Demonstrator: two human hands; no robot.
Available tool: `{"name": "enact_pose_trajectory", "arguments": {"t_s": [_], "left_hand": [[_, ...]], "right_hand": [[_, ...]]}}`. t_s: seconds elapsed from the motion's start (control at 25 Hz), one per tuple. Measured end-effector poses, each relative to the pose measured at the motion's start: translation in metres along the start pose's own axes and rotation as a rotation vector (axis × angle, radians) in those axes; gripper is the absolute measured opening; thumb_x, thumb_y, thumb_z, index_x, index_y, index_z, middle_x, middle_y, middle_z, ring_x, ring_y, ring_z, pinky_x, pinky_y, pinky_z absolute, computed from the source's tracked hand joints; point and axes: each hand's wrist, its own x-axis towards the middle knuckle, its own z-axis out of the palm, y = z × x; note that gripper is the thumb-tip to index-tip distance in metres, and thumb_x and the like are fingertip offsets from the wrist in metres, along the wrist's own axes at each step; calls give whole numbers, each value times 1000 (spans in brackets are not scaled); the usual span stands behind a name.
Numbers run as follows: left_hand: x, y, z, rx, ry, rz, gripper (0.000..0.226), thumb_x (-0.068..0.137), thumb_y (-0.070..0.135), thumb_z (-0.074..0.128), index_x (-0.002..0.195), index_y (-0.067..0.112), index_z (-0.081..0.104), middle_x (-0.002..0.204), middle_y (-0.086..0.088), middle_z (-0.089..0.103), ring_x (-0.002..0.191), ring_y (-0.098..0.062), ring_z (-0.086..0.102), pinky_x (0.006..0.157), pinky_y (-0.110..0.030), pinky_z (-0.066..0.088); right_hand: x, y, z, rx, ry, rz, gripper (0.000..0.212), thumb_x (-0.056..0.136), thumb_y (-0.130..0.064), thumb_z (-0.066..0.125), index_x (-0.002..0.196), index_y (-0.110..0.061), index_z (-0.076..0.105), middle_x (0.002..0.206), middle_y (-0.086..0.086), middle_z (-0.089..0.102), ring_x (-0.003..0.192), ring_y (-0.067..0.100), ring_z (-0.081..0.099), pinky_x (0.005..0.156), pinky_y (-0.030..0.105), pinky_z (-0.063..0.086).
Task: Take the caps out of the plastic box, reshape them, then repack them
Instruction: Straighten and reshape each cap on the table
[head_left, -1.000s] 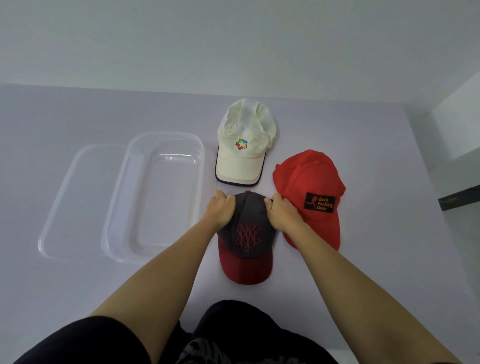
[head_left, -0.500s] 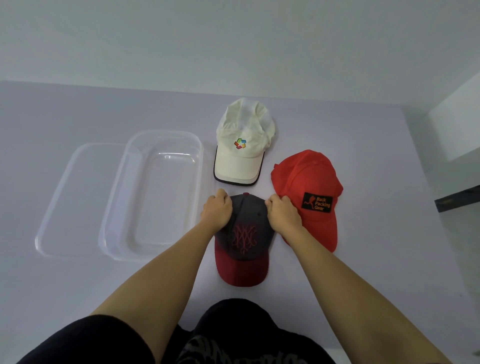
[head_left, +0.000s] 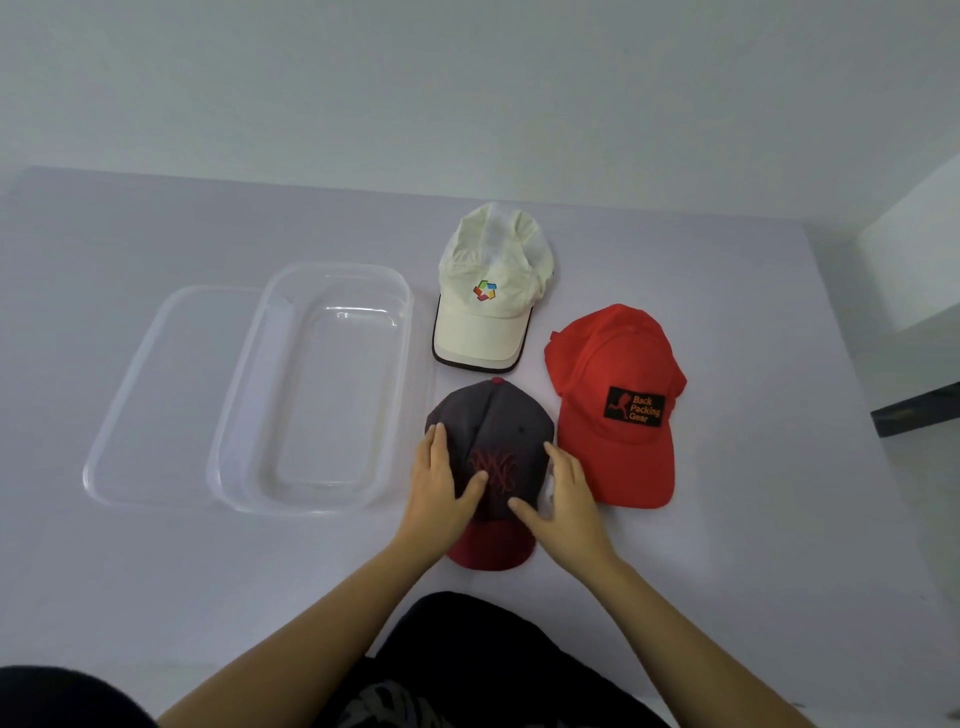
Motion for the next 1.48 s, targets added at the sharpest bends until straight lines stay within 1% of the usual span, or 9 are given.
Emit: {"name": "enact_pose_trajectory", "arguments": {"t_s": [0.24, 0.4, 0.68, 0.88, 0.96, 1.08, 1.16, 1.32, 1.48], "left_hand": [[12, 1, -5, 46, 9, 5, 77, 93, 28, 52, 149, 7, 3, 159, -13, 4, 147, -26, 6, 117, -35, 11], [-10, 11, 2, 154, 142, 260, 70, 94, 21, 48, 149, 5, 9, 159, -11, 8, 147, -22, 8, 115, -26, 6], [-28, 53, 73, 321, -52, 426, 65, 93, 13, 39, 148, 0, 7, 159, -13, 3, 147, -24, 5, 117, -26, -1], [-28, 57, 109, 502, -67, 380, 71, 83, 9, 43, 144, -9, 12, 154, -27, 14, 144, -36, 18, 115, -44, 28], [-32, 66, 116, 440, -97, 221, 68, 89, 6, 37, 147, -4, 4, 156, -24, 5, 145, -37, 9, 118, -45, 19], [-29, 66, 134, 526, -159, 214, 57, 77, 6, 35, 131, -11, 44, 134, -31, 49, 120, -45, 53, 92, -45, 50], [-35, 64, 142, 608, -129, 269, 58, 67, 5, 42, 121, -11, 51, 119, -30, 61, 104, -45, 63, 81, -43, 56], [-46, 65, 142, 444, -165, 241, 71, 89, 1, 38, 146, -4, -4, 155, -28, 0, 144, -44, 4, 116, -44, 14], [-42, 69, 138, 324, -162, 173, 85, 88, 22, 48, 147, 3, -10, 157, -20, -9, 146, -35, -8, 118, -44, 6]], "right_hand": [[13, -7, -2, -21, -27, -16, 77, 84, -24, 68, 144, -6, 25, 147, 9, 30, 136, 21, 32, 110, 26, 28], [-16, 26, -30, -120, 184, -88, 58, 83, -7, 62, 136, -5, 39, 139, 9, 42, 129, 18, 38, 110, 36, 34], [-8, 84, -62, -425, 163, 102, 88, 78, -9, 68, 146, 4, 13, 151, 30, 20, 138, 43, 27, 109, 53, 33], [-18, 76, -69, -549, 99, 159, 70, 95, -17, 40, 148, -4, -4, 158, 16, 1, 147, 28, 8, 115, 46, 16], [-33, 72, -72, -603, 106, 100, 66, 92, -17, 43, 148, -2, 11, 156, 17, 18, 143, 28, 24, 111, 50, 25], [-48, 84, -80, -612, 94, 54, 65, 72, -23, 55, 132, -1, 47, 131, 17, 57, 114, 31, 61, 88, 52, 49], [-53, 93, -90, -538, 113, 21, 67, 73, -21, 55, 136, 0, 43, 134, 19, 53, 118, 33, 57, 94, 47, 47], [-50, 97, -98, -427, 41, 24, 67, 92, -8, 42, 148, -2, 6, 156, 17, 16, 144, 27, 21, 115, 35, 21], [-55, 86, -88, -331, 47, 12, 67, 94, -4, 38, 147, -1, -3, 158, 16, 2, 146, 25, 10, 115, 32, 17]]}}
